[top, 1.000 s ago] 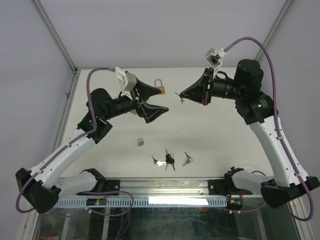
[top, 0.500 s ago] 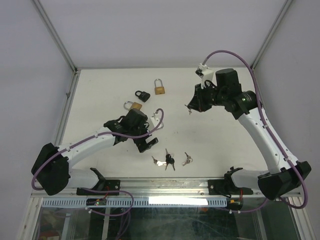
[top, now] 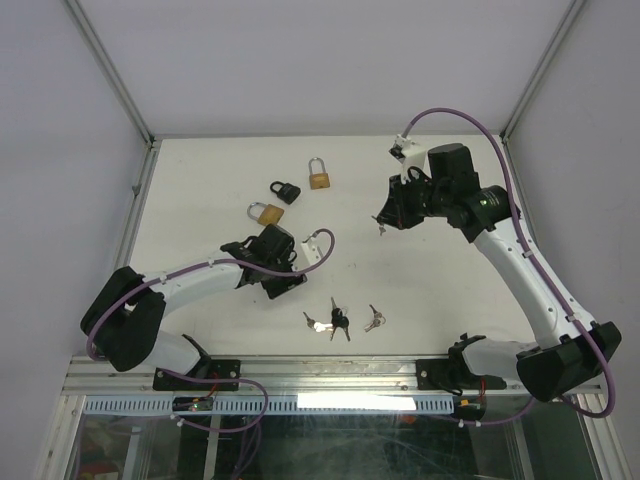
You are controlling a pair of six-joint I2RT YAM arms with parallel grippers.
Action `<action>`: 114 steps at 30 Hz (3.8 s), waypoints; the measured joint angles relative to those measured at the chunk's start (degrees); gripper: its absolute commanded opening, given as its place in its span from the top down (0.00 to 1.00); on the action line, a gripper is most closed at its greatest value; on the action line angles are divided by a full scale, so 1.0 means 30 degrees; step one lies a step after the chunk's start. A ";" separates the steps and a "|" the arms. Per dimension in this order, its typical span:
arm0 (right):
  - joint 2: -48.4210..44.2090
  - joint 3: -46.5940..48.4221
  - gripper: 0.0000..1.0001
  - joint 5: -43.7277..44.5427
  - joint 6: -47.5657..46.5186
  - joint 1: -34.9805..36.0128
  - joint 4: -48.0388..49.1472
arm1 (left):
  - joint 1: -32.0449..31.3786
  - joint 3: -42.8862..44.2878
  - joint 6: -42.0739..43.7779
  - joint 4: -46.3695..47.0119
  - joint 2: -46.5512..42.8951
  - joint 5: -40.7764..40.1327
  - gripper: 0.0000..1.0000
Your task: Unlock with the key
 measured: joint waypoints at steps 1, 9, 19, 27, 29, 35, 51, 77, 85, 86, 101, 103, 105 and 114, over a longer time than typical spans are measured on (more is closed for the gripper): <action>0.0000 0.0000 1.00 0.0000 -0.0007 0.0000 0.0015 | 0.0066 0.0007 -0.0029 0.0000 0.0036 0.0036 0.55; 0.0000 0.0000 1.00 -0.0007 -0.0066 0.0000 0.0095 | 0.0189 0.0036 -0.0015 -0.0073 0.0044 0.0809 0.75; 0.0000 0.0160 1.00 -0.0590 -0.0131 -0.0007 0.0036 | 0.0364 0.0146 -0.0678 -0.0109 0.0007 0.2550 1.00; -0.0051 0.3155 1.00 -0.4306 -0.0991 -0.0022 -0.0576 | 0.3286 0.3439 -0.4940 0.1734 -0.2667 0.8808 1.00; -0.0051 0.4335 1.00 -0.5319 -0.1392 -0.0022 -0.0940 | 0.4124 0.3869 -0.7395 0.4962 -0.3920 1.1285 1.00; -0.0277 0.6062 1.00 -0.8371 -0.1566 -0.0022 -0.0466 | 0.4167 0.4517 -1.5788 1.5125 -0.4962 1.6801 1.00; -0.2135 0.6149 1.00 -1.1424 -0.0801 0.0000 0.2732 | 0.2841 0.9610 -2.2484 2.1398 -0.2470 1.9409 1.00; -0.2324 0.6040 1.00 -1.1213 -0.0568 0.0015 0.3687 | 0.1887 1.0120 -2.2505 2.1085 -0.2004 1.8316 1.00; -0.2302 0.6040 1.00 -1.1162 -0.0554 0.0015 0.3687 | 0.1763 1.0149 -2.2505 2.1092 -0.2004 1.8265 1.00; -0.2295 0.6040 1.00 -1.1154 -0.0554 0.0015 0.3687 | 0.1763 1.0156 -2.2505 2.1092 -0.2004 1.8251 1.00; -0.2208 0.6040 1.00 -1.1300 -0.0554 0.0015 0.3672 | 0.1639 1.0156 -2.2105 2.0968 -0.2004 1.7879 1.00; -0.2208 0.6040 1.00 -1.1293 -0.0554 0.0015 0.3665 | 0.1639 1.0156 -2.2025 2.0910 -0.2004 1.7879 1.00; -0.2208 0.6040 1.00 -1.1278 -0.0561 0.0015 0.3657 | 0.1639 1.0156 -2.1930 2.0852 -0.2004 1.7886 1.00; -0.2025 0.6156 1.00 -1.1001 -0.0831 -0.0022 0.3330 | 0.1639 1.0156 -2.0830 1.9737 -0.1996 1.7908 1.00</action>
